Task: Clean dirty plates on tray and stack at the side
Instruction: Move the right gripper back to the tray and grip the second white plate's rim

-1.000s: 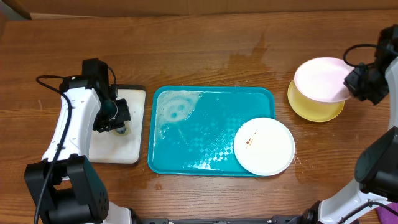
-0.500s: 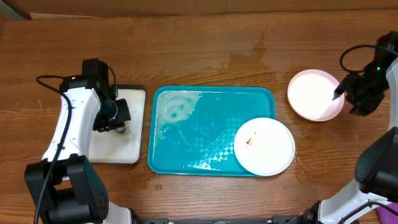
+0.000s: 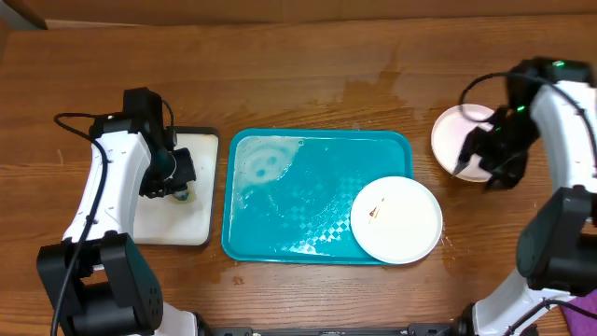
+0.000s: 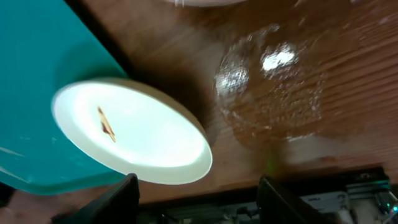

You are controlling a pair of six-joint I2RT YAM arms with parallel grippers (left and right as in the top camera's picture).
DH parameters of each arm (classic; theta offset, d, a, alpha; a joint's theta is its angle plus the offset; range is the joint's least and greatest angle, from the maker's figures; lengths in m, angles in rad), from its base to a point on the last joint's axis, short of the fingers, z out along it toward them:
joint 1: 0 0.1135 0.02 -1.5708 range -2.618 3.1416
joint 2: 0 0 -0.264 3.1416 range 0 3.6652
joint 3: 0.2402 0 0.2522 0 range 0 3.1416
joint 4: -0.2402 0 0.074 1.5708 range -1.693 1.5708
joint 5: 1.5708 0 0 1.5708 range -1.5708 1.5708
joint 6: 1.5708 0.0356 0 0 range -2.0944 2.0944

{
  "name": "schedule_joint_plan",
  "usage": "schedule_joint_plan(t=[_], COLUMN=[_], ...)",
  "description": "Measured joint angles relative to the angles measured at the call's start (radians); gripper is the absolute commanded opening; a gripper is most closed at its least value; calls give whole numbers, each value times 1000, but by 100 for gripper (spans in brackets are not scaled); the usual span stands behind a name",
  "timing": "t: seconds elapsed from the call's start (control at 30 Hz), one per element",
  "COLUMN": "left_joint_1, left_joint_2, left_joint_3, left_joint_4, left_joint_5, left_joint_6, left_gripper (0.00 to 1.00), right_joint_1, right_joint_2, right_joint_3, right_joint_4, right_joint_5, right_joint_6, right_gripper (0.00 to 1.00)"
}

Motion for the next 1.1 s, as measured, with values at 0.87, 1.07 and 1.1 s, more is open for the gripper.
schedule_joint_plan(t=[0.87, 1.07, 1.1], left_joint_1=[0, 0, 0], left_joint_2=[0, 0, 0], left_joint_3=[-1, -1, -1], left_joint_4=[3, 3, 3], left_joint_5=[0, 0, 0], left_joint_6=[-2, -2, -2], left_gripper=[12, 13, 13], right_joint_1=[45, 48, 51], right_joint_2=[-178, -178, -178], right_joint_3=[-562, -562, -562], right_joint_4=[397, 420, 424], right_joint_5=[-69, -72, -72], right_joint_6=[107, 116, 119], right_gripper=[17, 9, 8])
